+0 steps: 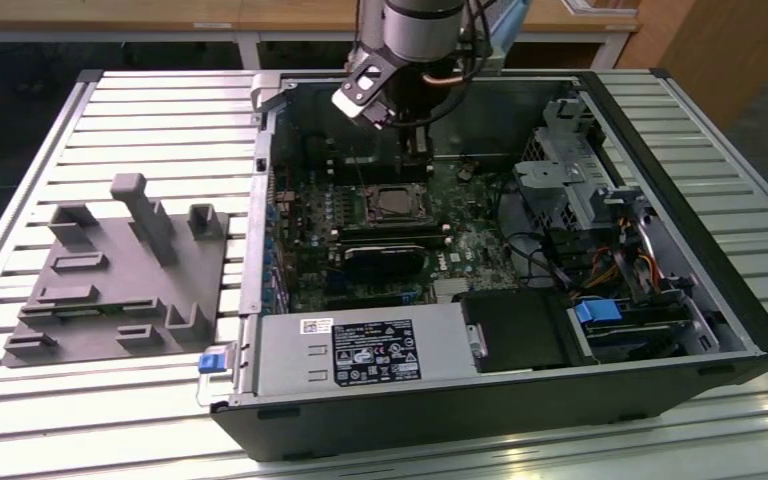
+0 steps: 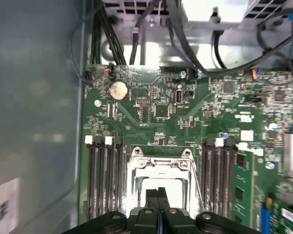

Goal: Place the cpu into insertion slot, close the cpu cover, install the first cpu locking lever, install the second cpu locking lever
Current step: 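Install the first cpu locking lever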

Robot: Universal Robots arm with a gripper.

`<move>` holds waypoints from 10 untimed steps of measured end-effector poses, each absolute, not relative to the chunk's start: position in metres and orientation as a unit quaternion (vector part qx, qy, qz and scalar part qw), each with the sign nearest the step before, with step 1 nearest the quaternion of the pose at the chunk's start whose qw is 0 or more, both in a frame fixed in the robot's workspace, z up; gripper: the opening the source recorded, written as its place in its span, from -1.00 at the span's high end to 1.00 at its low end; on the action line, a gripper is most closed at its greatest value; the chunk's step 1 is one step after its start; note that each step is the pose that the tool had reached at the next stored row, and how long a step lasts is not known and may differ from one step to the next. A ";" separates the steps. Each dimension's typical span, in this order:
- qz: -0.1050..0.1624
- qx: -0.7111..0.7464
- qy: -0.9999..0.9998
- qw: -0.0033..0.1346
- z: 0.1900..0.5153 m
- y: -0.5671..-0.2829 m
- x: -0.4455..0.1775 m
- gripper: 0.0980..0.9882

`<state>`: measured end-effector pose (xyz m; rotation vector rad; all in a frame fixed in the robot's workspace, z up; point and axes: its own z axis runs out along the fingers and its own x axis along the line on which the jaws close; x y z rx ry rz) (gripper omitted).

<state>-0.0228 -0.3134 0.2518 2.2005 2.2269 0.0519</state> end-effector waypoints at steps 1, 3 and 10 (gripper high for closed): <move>0.017 0.703 0.711 0.005 0.256 -0.313 -0.023 0.97; 0.017 0.703 0.711 0.005 0.266 -0.313 -0.023 0.97; 0.017 0.703 0.711 0.005 0.289 -0.313 -0.023 0.97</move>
